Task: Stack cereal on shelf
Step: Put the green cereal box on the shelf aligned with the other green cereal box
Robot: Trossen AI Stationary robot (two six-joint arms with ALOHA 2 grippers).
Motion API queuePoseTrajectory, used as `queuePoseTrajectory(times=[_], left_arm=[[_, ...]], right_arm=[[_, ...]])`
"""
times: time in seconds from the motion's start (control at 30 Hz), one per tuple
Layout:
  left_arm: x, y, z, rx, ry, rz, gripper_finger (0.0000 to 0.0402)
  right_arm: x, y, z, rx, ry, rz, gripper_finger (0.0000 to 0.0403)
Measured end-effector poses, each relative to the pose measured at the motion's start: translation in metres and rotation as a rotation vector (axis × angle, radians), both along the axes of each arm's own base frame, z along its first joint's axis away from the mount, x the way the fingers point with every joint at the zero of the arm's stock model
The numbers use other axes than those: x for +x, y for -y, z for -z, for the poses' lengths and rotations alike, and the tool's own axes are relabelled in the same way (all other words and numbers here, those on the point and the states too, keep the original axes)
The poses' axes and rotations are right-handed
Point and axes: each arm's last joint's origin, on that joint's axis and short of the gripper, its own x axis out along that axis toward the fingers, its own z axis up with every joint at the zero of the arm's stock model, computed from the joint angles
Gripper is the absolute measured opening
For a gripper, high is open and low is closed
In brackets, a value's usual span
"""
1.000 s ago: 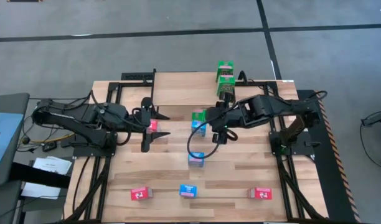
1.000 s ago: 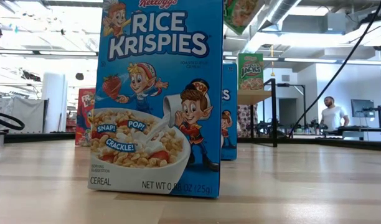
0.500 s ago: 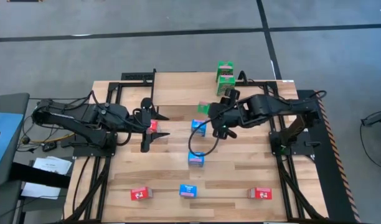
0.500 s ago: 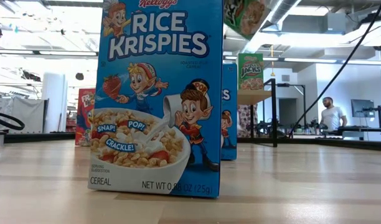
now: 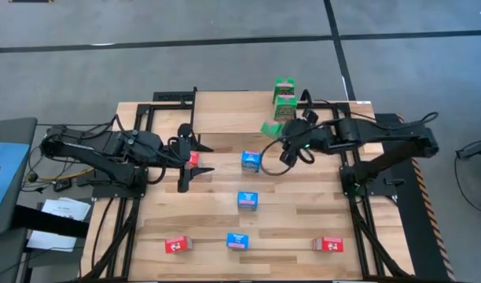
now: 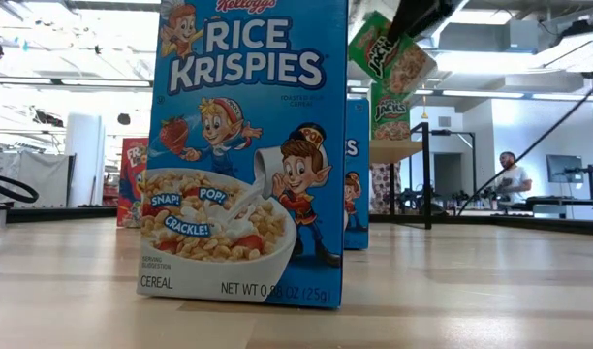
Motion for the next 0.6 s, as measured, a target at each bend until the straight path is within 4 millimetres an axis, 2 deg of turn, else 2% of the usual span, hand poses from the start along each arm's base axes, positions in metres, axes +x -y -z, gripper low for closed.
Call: queuePoseTrajectory(times=[0.17,0.37,0.6], left_arm=[[0.000,0.000,0.000,0.000,0.002,0.000,0.0242],[0.000,0.000,0.000,-0.002,0.005,0.000,0.0242],[0.000,0.000,-0.001,-0.002,0.008,0.000,0.0242]], right_arm=[[-0.024,0.008,0.010,0.000,0.175,-0.013,0.0219],[-0.048,0.016,0.037,-0.019,0.355,-0.014,0.0219],[-0.068,0.019,0.054,-0.023,0.510,-0.139,0.0219]])
